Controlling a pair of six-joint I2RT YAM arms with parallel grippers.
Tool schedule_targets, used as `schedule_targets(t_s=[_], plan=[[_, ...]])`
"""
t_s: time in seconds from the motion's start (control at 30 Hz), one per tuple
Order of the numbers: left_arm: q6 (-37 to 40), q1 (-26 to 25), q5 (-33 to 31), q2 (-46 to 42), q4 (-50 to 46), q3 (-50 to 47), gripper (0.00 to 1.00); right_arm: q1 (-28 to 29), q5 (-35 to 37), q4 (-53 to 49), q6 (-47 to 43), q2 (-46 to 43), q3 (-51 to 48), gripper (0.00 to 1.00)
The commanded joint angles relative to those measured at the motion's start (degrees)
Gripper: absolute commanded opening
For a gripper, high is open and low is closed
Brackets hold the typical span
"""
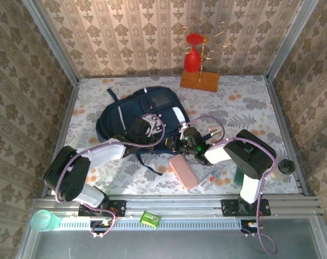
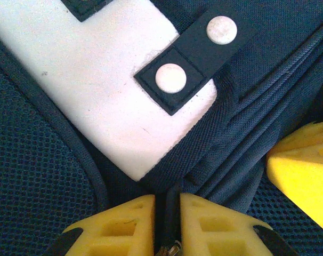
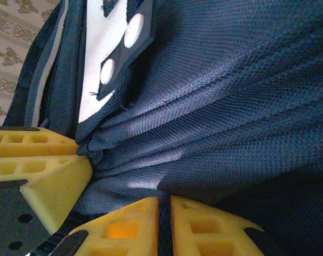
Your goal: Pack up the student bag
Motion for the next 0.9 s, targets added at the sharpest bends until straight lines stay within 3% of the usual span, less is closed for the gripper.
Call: schedule_targets(t_s=[0.0, 0.57, 0.87], plan=[[-1.04, 1.13, -1.26, 0.79, 1.17, -0.4, 0.16, 0.13, 0.22, -6.46, 0.75, 2.41, -1.65, 0.16], [-2.5, 1.87, -1.91, -6.33, 2.71, -4.96, 0.0, -0.09, 2.15, -10.3, 1.67, 2.54, -0.96, 0.14], [-5.24, 3.04, -3.63, -8.49, 3.23, -7.02, 0.0, -0.41, 5.19, -17.01, 2.59, 1.8, 0.27, 0.12]])
